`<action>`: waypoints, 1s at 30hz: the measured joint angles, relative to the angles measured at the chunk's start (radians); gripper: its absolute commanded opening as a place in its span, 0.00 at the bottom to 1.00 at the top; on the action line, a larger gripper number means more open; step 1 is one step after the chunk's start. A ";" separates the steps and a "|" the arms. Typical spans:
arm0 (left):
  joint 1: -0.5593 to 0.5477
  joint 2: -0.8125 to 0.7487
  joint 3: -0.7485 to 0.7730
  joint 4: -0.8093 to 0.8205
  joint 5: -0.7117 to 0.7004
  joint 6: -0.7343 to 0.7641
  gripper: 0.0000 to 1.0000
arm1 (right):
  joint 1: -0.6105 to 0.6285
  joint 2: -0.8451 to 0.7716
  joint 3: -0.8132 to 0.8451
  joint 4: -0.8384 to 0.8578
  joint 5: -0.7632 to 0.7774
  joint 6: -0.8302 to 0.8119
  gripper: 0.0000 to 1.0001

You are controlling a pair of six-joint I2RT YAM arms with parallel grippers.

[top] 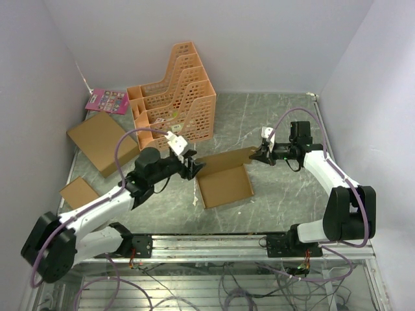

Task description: Fold the paper box

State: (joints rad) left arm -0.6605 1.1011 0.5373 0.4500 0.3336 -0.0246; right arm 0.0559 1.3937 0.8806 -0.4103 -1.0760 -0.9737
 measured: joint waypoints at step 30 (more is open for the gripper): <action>0.009 -0.504 -0.327 -0.146 -0.242 -0.484 0.81 | 0.000 0.031 0.019 -0.069 0.010 -0.001 0.00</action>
State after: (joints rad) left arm -0.6514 0.5968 0.2100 0.3042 0.0914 -0.5091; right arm 0.0559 1.4250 0.8997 -0.4789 -1.0657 -0.9749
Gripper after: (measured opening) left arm 0.840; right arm 0.010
